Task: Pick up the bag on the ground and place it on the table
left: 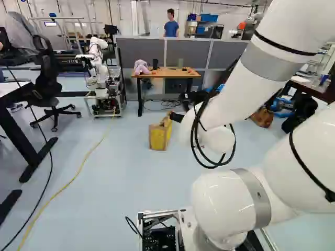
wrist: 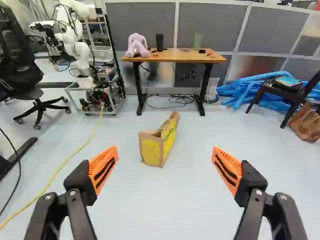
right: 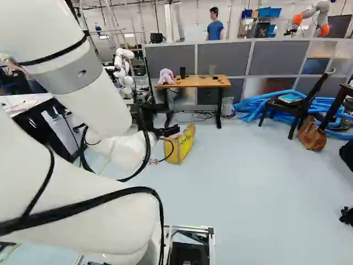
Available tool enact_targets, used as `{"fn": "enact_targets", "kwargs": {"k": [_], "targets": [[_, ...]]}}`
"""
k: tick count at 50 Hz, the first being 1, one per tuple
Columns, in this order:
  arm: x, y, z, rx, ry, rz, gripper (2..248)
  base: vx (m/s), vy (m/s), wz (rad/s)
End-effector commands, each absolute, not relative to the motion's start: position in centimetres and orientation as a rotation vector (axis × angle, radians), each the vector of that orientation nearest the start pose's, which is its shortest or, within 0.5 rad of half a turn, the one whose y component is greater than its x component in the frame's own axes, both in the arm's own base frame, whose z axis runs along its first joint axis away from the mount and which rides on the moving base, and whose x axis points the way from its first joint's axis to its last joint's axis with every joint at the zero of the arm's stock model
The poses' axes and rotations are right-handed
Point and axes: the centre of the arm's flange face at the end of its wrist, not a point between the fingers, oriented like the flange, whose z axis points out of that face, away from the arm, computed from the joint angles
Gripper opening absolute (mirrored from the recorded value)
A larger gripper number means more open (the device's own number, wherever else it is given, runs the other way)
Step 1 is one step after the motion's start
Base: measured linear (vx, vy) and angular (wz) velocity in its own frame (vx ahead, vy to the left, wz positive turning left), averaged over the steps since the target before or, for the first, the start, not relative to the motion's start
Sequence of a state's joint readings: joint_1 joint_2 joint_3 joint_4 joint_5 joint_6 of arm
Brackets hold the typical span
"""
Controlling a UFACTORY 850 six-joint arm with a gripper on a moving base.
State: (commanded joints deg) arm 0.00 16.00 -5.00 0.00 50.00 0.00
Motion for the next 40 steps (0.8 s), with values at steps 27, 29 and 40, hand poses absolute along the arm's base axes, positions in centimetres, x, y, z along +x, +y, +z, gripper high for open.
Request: {"fn": "enact_targets", "kwargs": {"k": [27, 29, 40], "targets": [[27.03, 0.0, 36.56, -2.558, 0.0, -1.824, 247, 0.0, 0.0, 0.0], [27.03, 0.0, 36.56, -2.558, 0.0, -1.824, 247, 0.0, 0.0, 0.0], [27.03, 0.0, 36.56, -2.558, 0.0, -1.824, 247, 0.0, 0.0, 0.0]]}}
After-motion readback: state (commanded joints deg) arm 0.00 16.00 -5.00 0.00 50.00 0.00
